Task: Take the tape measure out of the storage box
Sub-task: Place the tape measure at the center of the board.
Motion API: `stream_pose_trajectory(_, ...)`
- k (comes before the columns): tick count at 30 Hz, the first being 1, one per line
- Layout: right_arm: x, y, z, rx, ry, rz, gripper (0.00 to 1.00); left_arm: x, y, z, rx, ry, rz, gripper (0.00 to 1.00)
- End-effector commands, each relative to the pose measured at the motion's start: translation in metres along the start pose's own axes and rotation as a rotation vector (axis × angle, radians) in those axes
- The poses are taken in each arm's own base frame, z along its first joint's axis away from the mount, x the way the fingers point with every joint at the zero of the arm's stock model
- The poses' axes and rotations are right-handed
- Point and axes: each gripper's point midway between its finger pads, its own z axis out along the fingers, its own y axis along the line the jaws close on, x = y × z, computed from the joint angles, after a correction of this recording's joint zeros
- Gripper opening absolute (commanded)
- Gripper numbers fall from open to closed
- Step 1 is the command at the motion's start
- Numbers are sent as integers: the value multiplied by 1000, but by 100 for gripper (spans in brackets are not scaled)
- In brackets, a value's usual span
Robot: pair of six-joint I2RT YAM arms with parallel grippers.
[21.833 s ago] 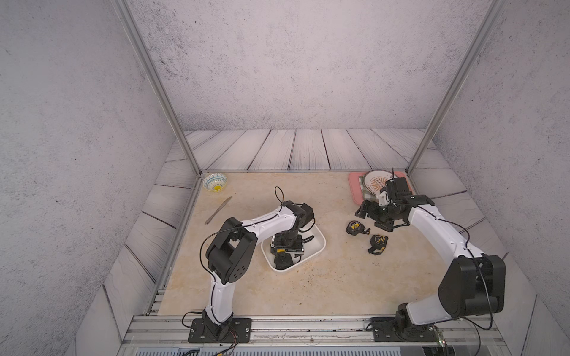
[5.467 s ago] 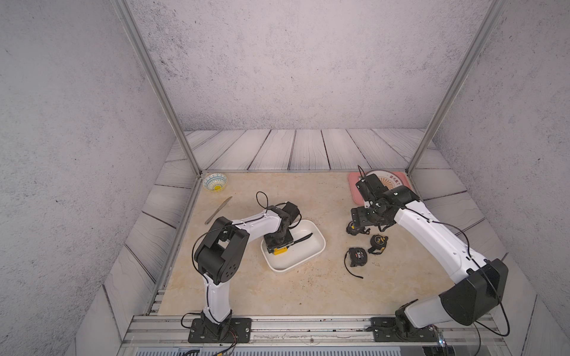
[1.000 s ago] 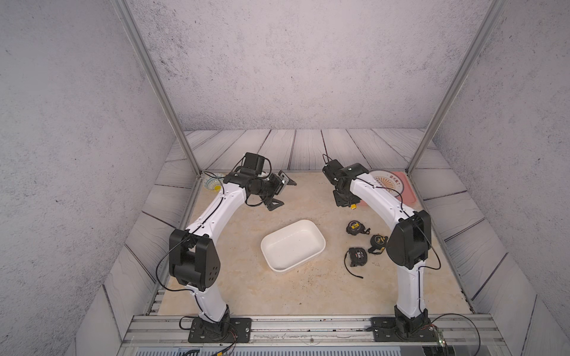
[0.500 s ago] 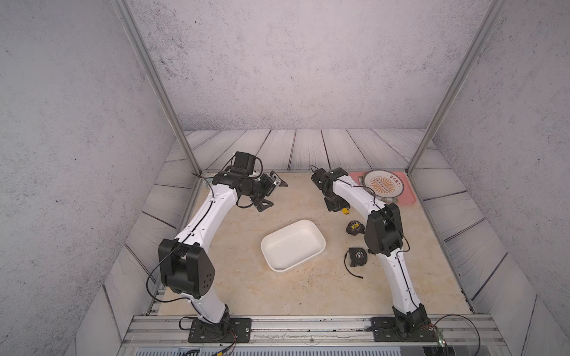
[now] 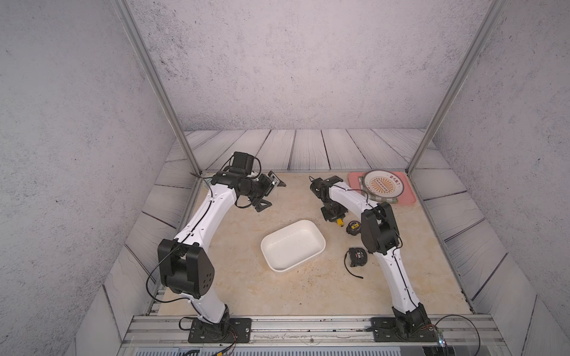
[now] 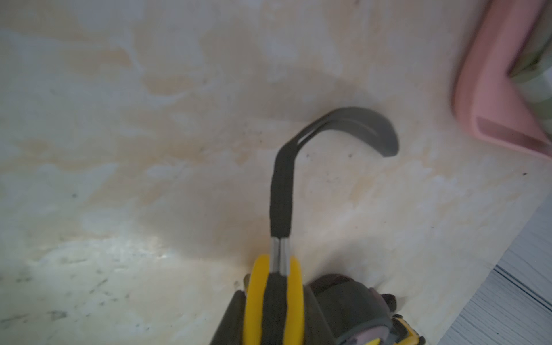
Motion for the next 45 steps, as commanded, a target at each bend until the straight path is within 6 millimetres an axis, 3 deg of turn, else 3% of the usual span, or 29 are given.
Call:
stream_pose_trajectory(1, 8, 15, 17, -41, 65, -19, 0, -1, -1, -13, 2, -24, 11, 100)
stream_pose_trajectory(11, 14, 15, 20, -36, 92, -23, 0, -2, -2, -12, 8, -23, 7, 100)
stream_pose_trajectory(17, 15, 14, 18, -33, 89, -20, 32, -1, -1, -11, 9, -17, 4, 100)
stream_pose_trajectory(30, 10, 9, -2, -37, 29, 7, 65, 0, -2, -11, 15, -10, 10, 100)
stream_pose_trajectory(37, 11, 6, -34, -77, -30, 23, 78, -2, -4, -9, 17, -5, 20, 100)
stream_pose_trajectory(45, 3, -30, -114, -110, -256, 106, 93, -12, -13, -14, 0, -35, 122, 99)
